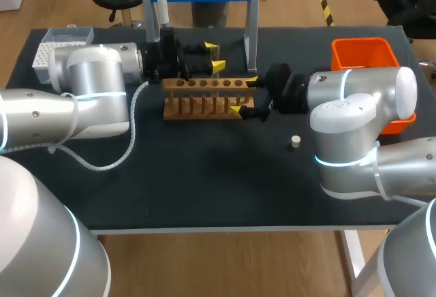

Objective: Invert the test tube, pick up the pipette, mount the tip to pipette, aspirate from beaker and dispense into the tube, eject the tip, return the pipette, and cap with the stopper.

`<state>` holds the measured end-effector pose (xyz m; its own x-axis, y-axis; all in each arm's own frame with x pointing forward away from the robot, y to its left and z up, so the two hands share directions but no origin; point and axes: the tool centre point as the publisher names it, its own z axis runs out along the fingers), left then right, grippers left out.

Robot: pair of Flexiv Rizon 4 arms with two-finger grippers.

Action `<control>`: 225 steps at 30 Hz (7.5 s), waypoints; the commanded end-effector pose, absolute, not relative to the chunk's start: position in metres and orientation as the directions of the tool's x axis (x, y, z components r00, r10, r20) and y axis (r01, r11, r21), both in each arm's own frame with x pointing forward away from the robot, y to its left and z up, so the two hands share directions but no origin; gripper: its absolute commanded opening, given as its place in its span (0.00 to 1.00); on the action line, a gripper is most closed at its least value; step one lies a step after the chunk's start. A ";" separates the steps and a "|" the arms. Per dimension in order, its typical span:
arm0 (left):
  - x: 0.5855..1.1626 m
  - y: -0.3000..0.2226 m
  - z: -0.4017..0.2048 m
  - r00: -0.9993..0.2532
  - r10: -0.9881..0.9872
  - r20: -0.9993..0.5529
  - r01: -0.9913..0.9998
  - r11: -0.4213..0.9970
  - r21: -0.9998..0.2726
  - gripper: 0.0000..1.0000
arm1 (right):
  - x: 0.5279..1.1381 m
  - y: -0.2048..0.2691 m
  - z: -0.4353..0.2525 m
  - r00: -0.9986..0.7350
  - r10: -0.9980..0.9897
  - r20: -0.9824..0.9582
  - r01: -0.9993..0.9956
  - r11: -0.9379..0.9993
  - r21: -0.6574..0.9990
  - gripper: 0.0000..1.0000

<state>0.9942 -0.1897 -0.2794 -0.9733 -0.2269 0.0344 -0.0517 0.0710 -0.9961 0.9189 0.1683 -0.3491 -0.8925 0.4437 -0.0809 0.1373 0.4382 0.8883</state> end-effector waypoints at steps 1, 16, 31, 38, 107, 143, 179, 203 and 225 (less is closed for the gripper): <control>0.987 -0.186 -0.268 -0.970 -0.240 0.034 -0.058 0.095 -0.994 1.00 | 0.919 0.168 -0.349 -0.893 0.444 -0.080 0.138 0.439 0.888 1.00; 0.941 -0.105 -0.230 -0.911 -0.412 0.028 -0.124 0.209 -0.970 1.00 | 0.919 0.168 -0.349 -0.893 0.444 -0.080 0.138 0.439 0.888 1.00; 0.935 -0.096 -0.227 -0.902 -0.431 0.030 -0.133 0.212 -0.968 1.00 | 0.919 0.168 -0.349 -0.893 0.444 -0.080 0.138 0.439 0.888 1.00; 0.938 -0.084 -0.230 -0.880 -0.473 0.034 -0.143 0.196 -0.970 1.00 | 0.919 0.168 -0.349 -0.893 0.444 -0.080 0.138 0.439 0.888 1.00; 1.064 0.215 -0.324 -0.209 -0.977 -0.043 -0.479 0.140 -0.867 1.00 | 0.919 0.168 -0.349 -0.893 0.444 -0.080 0.138 0.439 0.888 1.00; 1.064 0.215 -0.324 -0.209 -0.977 -0.043 -0.479 0.140 -0.867 1.00 | 0.919 0.168 -0.349 -0.893 0.444 -0.080 0.138 0.439 0.888 1.00; 1.109 0.232 -0.342 -0.211 -0.978 -0.009 -0.514 0.119 -0.849 0.93 | 0.919 0.168 -0.349 -0.893 0.444 -0.080 0.138 0.439 0.888 1.00; 1.126 0.235 -0.357 -0.200 -0.980 -0.013 -0.507 0.115 -0.854 0.58 | 0.919 0.168 -0.349 -0.893 0.444 -0.080 0.138 0.439 0.888 1.00; 1.137 0.232 -0.356 -0.186 -0.983 -0.009 -0.503 0.103 -0.858 0.49 | 0.919 0.168 -0.349 -0.893 0.444 -0.080 0.138 0.439 0.888 1.00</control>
<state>1.1336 0.2328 -0.3534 -0.1904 -0.9817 -0.0064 -0.5046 0.1035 -0.8572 0.9188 0.1683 -0.3491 -0.8925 0.4438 -0.0809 0.1373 0.4382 0.8883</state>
